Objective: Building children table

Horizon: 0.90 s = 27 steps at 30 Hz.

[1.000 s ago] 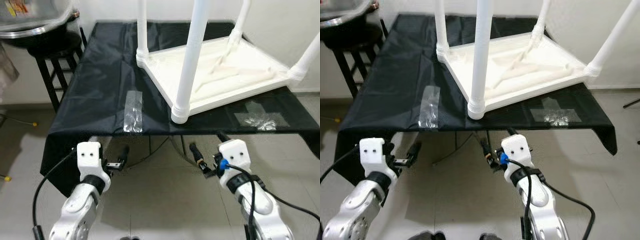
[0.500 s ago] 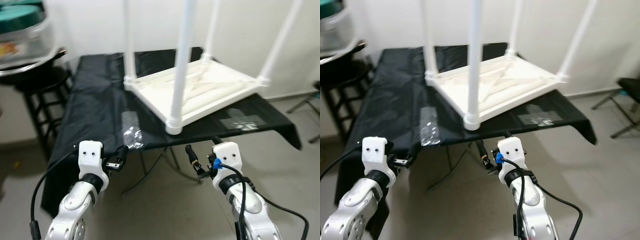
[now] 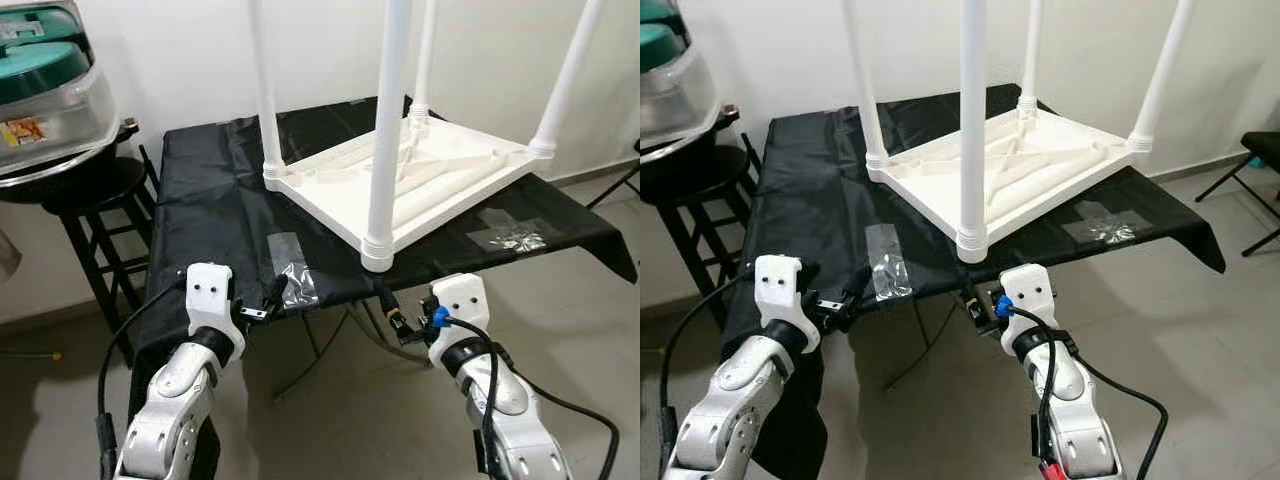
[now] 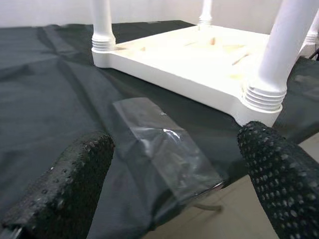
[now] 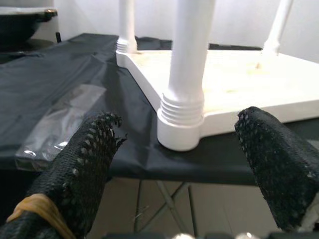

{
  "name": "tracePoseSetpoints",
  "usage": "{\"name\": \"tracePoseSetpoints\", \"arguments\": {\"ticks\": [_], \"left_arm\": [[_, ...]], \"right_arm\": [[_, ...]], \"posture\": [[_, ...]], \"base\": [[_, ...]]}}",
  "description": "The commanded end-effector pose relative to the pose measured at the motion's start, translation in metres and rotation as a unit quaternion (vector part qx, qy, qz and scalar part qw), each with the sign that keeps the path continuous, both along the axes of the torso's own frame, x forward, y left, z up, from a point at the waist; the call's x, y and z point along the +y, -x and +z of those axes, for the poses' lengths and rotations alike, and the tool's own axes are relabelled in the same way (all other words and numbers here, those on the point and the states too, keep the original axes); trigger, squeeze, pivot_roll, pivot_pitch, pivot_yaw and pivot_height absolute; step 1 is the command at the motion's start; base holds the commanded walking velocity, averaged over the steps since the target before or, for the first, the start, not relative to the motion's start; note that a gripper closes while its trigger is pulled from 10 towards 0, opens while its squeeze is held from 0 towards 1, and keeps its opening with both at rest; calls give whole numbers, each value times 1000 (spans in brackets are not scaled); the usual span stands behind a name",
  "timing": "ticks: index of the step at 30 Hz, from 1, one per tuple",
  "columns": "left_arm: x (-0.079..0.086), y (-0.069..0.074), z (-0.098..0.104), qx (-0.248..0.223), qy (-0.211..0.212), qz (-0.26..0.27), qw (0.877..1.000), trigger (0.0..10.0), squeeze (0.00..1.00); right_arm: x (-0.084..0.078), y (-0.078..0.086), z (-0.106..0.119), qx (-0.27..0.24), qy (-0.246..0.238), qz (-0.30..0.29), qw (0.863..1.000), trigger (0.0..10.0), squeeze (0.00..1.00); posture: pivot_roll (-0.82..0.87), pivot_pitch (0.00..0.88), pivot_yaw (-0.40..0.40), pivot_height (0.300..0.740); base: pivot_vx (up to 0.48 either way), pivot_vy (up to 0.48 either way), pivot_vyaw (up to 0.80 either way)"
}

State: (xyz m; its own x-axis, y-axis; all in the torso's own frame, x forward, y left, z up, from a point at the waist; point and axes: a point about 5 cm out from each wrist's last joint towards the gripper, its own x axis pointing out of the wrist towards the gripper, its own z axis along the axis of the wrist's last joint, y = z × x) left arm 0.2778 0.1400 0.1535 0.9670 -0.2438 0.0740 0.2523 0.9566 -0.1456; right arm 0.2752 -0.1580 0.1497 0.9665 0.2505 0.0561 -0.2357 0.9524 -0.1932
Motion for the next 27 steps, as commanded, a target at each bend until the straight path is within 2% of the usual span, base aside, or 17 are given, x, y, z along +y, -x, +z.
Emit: {"name": "tracePoseSetpoints", "arguments": {"ticks": [1,3,7,10,12,14,17,23,26,27], "left_arm": [[10,0,-4,13,17,21,1000,10000,0],[16,0,-1,10,31,25,999,10000,0],[17,1,1,7,40,18,999,10000,0],[23,4,-1,14,43,30,999,10000,0],[28,6,-3,16,41,36,998,10000,0],[39,12,-11,23,31,56,998,10000,0],[39,19,-22,39,29,70,996,10000,0],[33,20,-24,39,31,72,996,10000,0],[29,3,-12,17,27,63,998,10000,0],[29,0,-9,12,26,62,998,10000,0]], "right_arm": [[-2,-3,3,-8,-4,0,1000,10000,0],[-4,-7,9,-20,-10,0,1000,10000,0],[-7,-11,14,-29,-17,-8,999,10000,0],[-21,-16,23,-33,-51,-43,997,10000,0],[-23,-15,24,-34,-52,-46,997,10000,0],[-26,-4,19,-32,-35,-48,998,10000,0],[-26,11,11,-23,-28,-45,998,10000,0],[-23,13,4,-15,-34,-44,998,10000,0],[-18,-12,22,-43,-29,-12,999,10000,0],[-18,-16,25,-46,-28,-7,999,10000,0]], "posture": [[-68,83,53,740],[-69,89,50,740],[-68,91,42,740],[-66,65,28,740],[-64,52,25,740],[-68,30,21,740],[-68,40,24,740],[-66,29,23,740],[-60,50,16,740],[-60,50,16,740]], "base": [[0,0,0],[0,0,0],[0,0,0],[0,0,0],[0,0,0],[0,0,0],[0,0,0],[0,0,0],[0,0,0],[0,0,0]]}}
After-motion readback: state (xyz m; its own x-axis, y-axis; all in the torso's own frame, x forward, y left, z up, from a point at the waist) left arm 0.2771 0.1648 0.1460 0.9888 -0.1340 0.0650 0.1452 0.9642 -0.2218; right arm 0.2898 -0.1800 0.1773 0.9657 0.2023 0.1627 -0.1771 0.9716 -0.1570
